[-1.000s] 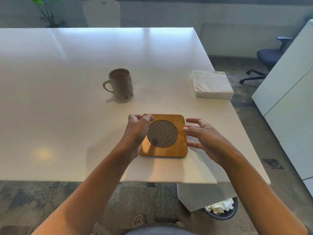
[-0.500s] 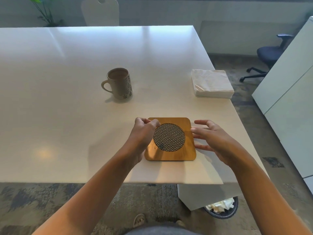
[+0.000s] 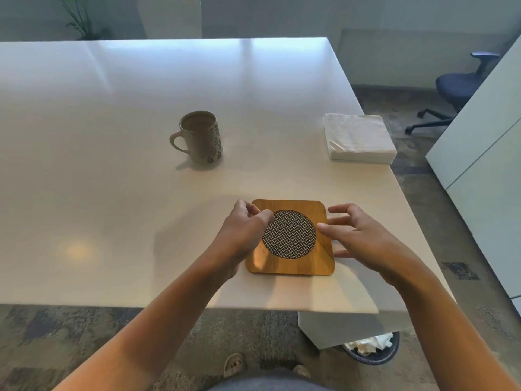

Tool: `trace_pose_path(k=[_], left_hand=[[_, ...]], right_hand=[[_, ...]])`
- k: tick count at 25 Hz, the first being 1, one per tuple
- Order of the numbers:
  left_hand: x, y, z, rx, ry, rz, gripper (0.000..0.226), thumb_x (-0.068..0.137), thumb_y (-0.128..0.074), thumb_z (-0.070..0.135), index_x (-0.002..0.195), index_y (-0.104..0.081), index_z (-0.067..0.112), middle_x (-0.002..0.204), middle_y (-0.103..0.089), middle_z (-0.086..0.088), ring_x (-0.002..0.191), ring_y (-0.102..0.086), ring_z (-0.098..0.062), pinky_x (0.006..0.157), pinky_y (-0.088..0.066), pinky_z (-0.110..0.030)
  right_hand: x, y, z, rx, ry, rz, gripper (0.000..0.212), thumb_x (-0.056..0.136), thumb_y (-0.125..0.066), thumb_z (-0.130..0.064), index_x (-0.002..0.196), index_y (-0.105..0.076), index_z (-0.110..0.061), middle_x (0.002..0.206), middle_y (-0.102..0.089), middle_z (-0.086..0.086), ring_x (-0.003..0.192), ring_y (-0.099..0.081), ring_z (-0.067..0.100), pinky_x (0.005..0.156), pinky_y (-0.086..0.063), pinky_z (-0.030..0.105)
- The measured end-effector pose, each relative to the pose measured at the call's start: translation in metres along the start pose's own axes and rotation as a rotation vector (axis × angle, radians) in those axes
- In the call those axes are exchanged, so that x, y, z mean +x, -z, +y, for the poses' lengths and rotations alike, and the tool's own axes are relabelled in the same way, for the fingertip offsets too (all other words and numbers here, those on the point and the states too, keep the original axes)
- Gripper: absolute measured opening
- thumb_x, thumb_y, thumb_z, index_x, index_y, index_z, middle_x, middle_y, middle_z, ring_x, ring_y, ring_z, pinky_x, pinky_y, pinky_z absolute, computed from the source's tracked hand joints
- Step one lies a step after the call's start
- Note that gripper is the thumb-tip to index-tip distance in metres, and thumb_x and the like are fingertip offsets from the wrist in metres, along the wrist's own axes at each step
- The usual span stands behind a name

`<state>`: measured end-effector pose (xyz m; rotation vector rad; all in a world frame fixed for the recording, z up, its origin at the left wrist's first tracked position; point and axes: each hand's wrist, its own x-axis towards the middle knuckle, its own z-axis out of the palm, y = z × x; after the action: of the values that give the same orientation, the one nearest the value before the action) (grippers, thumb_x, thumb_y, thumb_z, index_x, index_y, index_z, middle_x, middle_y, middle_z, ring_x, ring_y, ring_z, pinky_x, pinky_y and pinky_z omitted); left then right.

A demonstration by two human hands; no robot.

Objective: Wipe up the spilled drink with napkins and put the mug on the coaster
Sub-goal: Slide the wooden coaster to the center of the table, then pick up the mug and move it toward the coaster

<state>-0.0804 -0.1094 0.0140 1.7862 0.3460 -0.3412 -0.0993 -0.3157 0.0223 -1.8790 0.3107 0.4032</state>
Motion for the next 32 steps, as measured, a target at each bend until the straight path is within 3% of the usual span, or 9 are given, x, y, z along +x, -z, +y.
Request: trace_pose_path(k=[3, 7, 12, 15, 18, 21, 24, 28, 32], left_hand=[[0.0, 0.002, -0.002, 0.038, 0.005, -0.011, 0.015, 0.093, -0.06, 0.026, 0.095, -0.048, 0.017, 0.085, -0.049, 0.002, 0.075, -0.042, -0.013, 0.064, -0.034, -0.031], [0.004, 0.01, 0.001, 0.058, -0.001, -0.006, 0.017, 0.093, -0.061, 0.027, 0.102, -0.052, 0.015, 0.092, -0.055, 0.001, 0.081, -0.049, -0.013, 0.066, -0.037, -0.03], [0.026, 0.043, 0.008, 0.107, -0.104, 0.142, 0.016, 0.093, -0.063, 0.028, 0.104, -0.055, 0.019, 0.114, -0.06, -0.006, 0.104, -0.057, -0.02, 0.073, -0.043, -0.03], [0.051, 0.071, 0.014, 0.161, -0.192, 0.266, 0.021, 0.09, -0.065, 0.029, 0.104, -0.054, 0.017, 0.113, -0.061, -0.009, 0.095, -0.06, -0.019, 0.065, -0.044, -0.026], [0.079, 0.102, 0.022, 0.161, -0.341, 0.431, 0.033, 0.081, -0.068, 0.026, 0.106, -0.052, 0.014, 0.112, -0.06, -0.007, 0.105, -0.06, -0.026, 0.082, -0.052, -0.036], [0.11, 0.131, 0.033, 0.193, -0.488, 0.563, 0.047, 0.079, -0.075, 0.018, 0.117, -0.048, 0.009, 0.116, -0.052, -0.003, 0.115, -0.051, -0.026, 0.094, -0.046, -0.036], [0.142, 0.148, 0.045, 0.271, -0.521, 0.535, 0.075, 0.073, -0.086, 0.025, 0.131, -0.043, 0.006, 0.127, -0.047, -0.005, 0.124, -0.043, -0.022, 0.093, -0.035, -0.022], [0.174, 0.151, 0.055, 0.39, -0.441, 0.42, 0.112, 0.054, -0.095, 0.048, 0.143, -0.037, 0.01, 0.134, -0.051, -0.004, 0.132, -0.041, -0.02, 0.1, -0.037, -0.026], [0.191, 0.151, 0.055, 0.431, -0.35, 0.373, 0.116, 0.037, -0.091, 0.067, 0.133, -0.048, 0.018, 0.124, -0.057, -0.001, 0.117, -0.055, -0.015, 0.099, -0.048, -0.029]], right_hand=[[0.001, 0.0, -0.005, -0.114, 0.025, 0.005, 0.045, 0.092, -0.064, -0.034, 0.132, -0.046, -0.025, 0.115, -0.06, -0.004, 0.093, -0.063, 0.008, 0.072, -0.056, 0.027], [0.009, 0.002, -0.014, -0.371, 0.063, 0.061, 0.049, 0.092, -0.061, -0.043, 0.135, -0.047, -0.024, 0.129, -0.06, 0.0, 0.11, -0.06, 0.018, 0.097, -0.051, 0.041], [0.036, -0.009, -0.04, -0.382, 0.199, 0.034, 0.059, 0.087, -0.067, -0.043, 0.137, -0.044, -0.023, 0.133, -0.057, 0.0, 0.113, -0.056, 0.015, 0.095, -0.049, 0.033], [0.064, -0.029, -0.059, -0.35, 0.358, 0.032, 0.069, 0.082, -0.074, -0.043, 0.139, -0.042, -0.023, 0.132, -0.056, -0.004, 0.118, -0.054, 0.013, 0.099, -0.048, 0.034], [0.099, -0.053, -0.073, -0.362, 0.518, 0.002, 0.073, 0.08, -0.077, -0.038, 0.14, -0.04, -0.02, 0.137, -0.055, -0.001, 0.122, -0.054, 0.014, 0.099, -0.051, 0.035], [0.139, -0.078, -0.092, -0.372, 0.594, -0.08, 0.077, 0.078, -0.08, -0.036, 0.14, -0.039, -0.02, 0.14, -0.054, 0.001, 0.124, -0.053, 0.015, 0.1, -0.051, 0.035], [0.176, -0.107, -0.113, -0.327, 0.618, -0.119, 0.084, 0.073, -0.084, -0.034, 0.141, -0.038, -0.017, 0.14, -0.053, 0.004, 0.124, -0.053, 0.018, 0.099, -0.051, 0.033], [0.218, -0.137, -0.128, -0.21, 0.619, -0.057, 0.091, 0.065, -0.091, -0.024, 0.14, -0.04, -0.014, 0.138, -0.054, 0.006, 0.123, -0.054, 0.022, 0.097, -0.052, 0.034], [0.245, -0.148, -0.128, -0.137, 0.582, -0.128, 0.088, 0.059, -0.092, -0.026, 0.134, -0.047, -0.021, 0.136, -0.057, -0.001, 0.128, -0.053, 0.02, 0.102, -0.05, 0.041]])
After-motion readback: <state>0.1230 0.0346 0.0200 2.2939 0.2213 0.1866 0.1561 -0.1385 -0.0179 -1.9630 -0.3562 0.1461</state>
